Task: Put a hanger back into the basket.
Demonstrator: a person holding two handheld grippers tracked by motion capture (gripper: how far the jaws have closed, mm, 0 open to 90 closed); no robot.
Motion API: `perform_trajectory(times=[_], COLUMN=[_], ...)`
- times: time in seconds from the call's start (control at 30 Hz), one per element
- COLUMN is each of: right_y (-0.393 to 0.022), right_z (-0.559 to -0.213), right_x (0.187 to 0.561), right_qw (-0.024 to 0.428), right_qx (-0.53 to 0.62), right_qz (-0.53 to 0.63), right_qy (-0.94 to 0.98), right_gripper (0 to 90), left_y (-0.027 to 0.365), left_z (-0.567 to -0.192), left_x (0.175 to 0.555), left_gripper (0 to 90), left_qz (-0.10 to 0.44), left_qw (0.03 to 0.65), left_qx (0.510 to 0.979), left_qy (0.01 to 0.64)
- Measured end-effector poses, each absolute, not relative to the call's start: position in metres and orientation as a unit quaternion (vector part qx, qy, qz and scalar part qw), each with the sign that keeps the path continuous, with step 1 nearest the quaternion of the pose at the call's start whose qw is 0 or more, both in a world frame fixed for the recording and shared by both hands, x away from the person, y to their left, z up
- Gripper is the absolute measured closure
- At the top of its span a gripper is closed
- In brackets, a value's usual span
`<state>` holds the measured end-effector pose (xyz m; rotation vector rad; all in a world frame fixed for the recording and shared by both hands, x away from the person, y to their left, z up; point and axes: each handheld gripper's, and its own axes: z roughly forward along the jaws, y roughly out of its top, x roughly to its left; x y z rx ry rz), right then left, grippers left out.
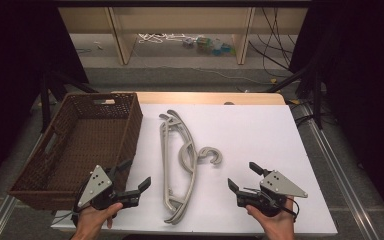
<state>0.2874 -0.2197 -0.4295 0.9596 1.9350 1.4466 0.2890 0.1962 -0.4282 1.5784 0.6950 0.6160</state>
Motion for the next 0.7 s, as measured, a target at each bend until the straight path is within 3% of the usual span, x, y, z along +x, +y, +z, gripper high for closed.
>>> perform_trajectory(times=[0.6,0.63,0.7], right_y=[-0.214,-0.213,-0.21], right_z=[-0.43,-0.43,-0.43], right_x=[0.299,0.301,0.304], right_qw=[0.241,0.231,0.167], right_qx=[0.374,0.38,0.423], right_qz=[0.508,0.511,0.514], right_qy=[0.737,0.735,0.727], right_gripper=[25.0,25.0,24.4], left_y=[0.195,0.195,0.195], left_z=[-0.428,-0.428,-0.429], left_x=[0.289,0.289,0.289], left_gripper=[16.0,16.0,16.0], left_qz=[0.258,0.256,0.255], left_qw=[0.612,0.613,0.613], left_qx=[0.68,0.679,0.679], left_qy=[0.311,0.313,0.315])
